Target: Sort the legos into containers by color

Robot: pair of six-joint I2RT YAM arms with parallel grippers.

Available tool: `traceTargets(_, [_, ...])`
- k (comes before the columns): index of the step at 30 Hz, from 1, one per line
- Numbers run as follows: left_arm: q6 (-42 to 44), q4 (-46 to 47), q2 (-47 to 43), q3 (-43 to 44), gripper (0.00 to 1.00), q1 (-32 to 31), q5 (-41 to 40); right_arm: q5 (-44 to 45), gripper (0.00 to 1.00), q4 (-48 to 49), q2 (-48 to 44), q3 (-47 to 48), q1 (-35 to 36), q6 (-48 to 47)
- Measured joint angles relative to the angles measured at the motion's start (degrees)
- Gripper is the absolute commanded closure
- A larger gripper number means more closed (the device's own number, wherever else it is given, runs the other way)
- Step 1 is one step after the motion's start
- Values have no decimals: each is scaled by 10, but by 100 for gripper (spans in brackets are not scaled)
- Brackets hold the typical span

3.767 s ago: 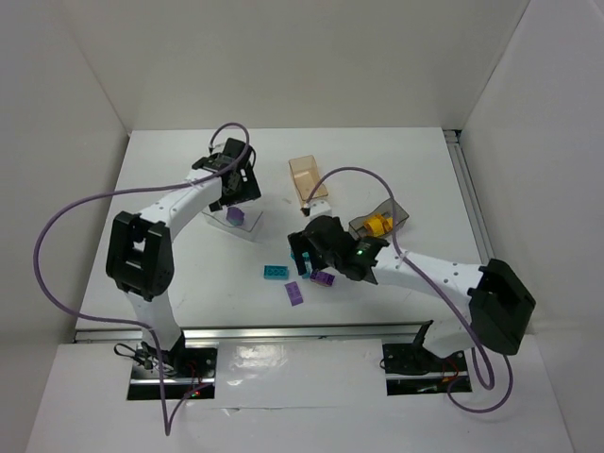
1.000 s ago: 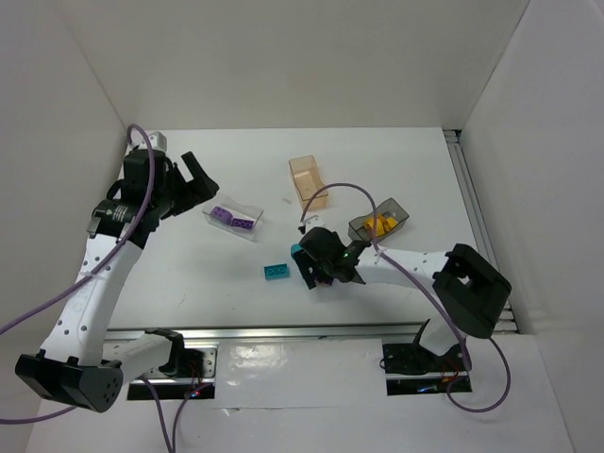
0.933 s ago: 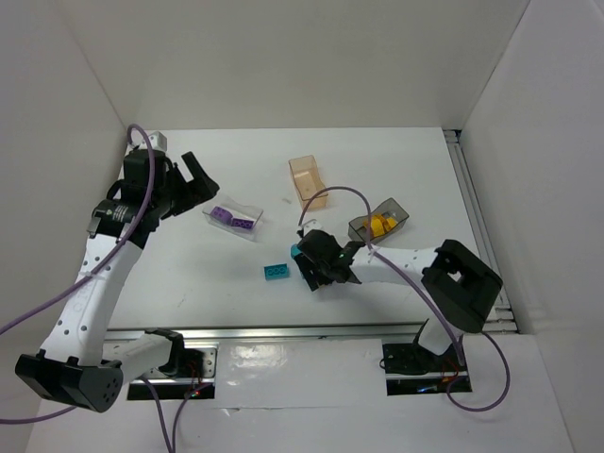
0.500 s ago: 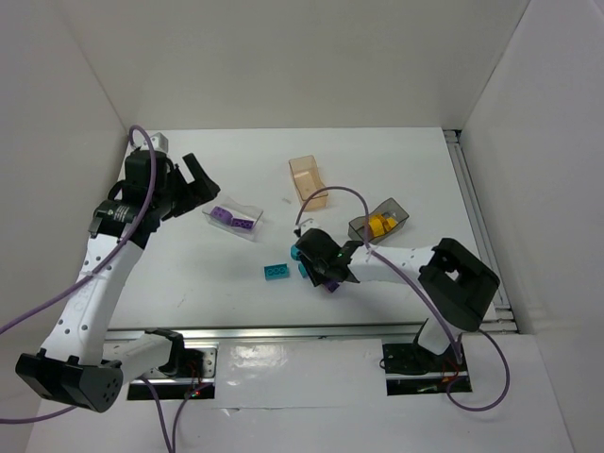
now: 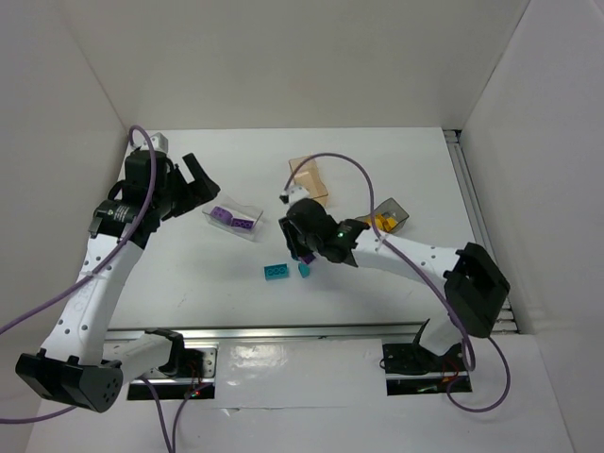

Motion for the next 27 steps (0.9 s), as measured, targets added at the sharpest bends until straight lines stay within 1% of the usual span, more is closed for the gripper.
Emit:
traceTargets(3, [0,0,0,0,0,0,-4,5,66,27,39,81,3,-7])
traceTargets(6, [-1,-2,-3,0,0,0,-14,11,66,59,101,163,6,-17])
traceTargets(12, [-3,-10,-40,4,0,12,-43,26,66,90,254,337,7,-45])
traceTargets(13, [-3,-14,-49,8,0,14,-49,29,64,90,278,363,7,-49])
traceTargets(14, [-3,-17,-55,12,0,15,-55,31,53,94,303,388,7,-53])
traceTargets(17, [-3,-20,-70,19,0,19,-64,32,32,96,369,458,3,-59])
traceTargets(18, [-3,-23,-73,22,0,20,-66,32,20,92,393,487,2,-59])
traceTargets(20, [-3,-24,-78,25,0,20,-71,34,18,78,427,531,0,-61])
traceTargets(22, [-3,-26,-79,26,0,20,-73,40,21,71,426,524,-2,-62])
traceTargets(23, [-4,-28,-79,26,0,20,-73,46,22,82,410,492,-2,-60])
traceTargets(25, [-4,-30,-78,25,0,20,-72,59,26,90,356,403,-3,-53])
traceTargets(27, [-4,-30,-77,22,0,20,-70,73,26,92,289,305,-4,-37])
